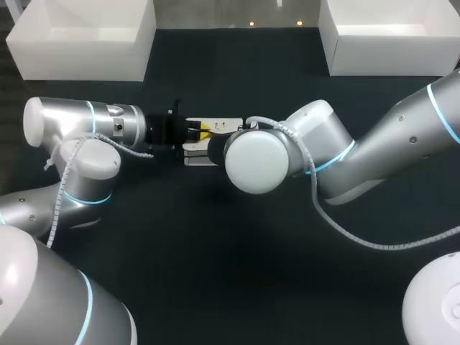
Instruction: Pick up the bag, open it, inspect its contents, close it, and place it on the opposite side
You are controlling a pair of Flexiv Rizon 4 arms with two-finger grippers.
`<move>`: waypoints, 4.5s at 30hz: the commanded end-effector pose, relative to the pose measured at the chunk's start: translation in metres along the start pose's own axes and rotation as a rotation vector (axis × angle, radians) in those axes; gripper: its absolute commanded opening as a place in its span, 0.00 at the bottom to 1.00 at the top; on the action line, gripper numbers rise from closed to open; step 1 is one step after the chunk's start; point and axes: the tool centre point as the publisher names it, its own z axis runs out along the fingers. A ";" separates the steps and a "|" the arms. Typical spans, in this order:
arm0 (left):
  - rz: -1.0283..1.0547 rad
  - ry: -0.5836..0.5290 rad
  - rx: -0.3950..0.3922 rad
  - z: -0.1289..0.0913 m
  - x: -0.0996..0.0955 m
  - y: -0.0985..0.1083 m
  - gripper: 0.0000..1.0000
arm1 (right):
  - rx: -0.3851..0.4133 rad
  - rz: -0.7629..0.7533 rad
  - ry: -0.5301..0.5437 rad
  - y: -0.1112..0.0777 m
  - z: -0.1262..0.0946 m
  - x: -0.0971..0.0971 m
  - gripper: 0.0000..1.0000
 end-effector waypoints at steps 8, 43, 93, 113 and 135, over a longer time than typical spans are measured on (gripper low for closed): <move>0.022 0.014 0.053 0.000 0.005 -0.003 0.00 | -0.002 0.000 -0.002 0.000 0.000 0.000 0.00; 0.075 0.134 -0.092 0.006 -0.013 -0.004 0.00 | -0.002 0.000 -0.002 0.000 0.000 0.000 0.00; 0.072 0.152 -0.045 0.012 -0.001 0.007 0.00 | -0.002 0.000 -0.002 0.000 0.000 0.000 0.00; 0.050 0.107 -0.003 -0.010 -0.007 -0.015 0.49 | 0.001 0.010 -0.008 0.000 -0.002 0.000 0.00; -0.013 0.112 -0.028 -0.055 -0.017 -0.041 0.73 | -0.015 0.035 0.028 -0.007 -0.038 -0.020 1.00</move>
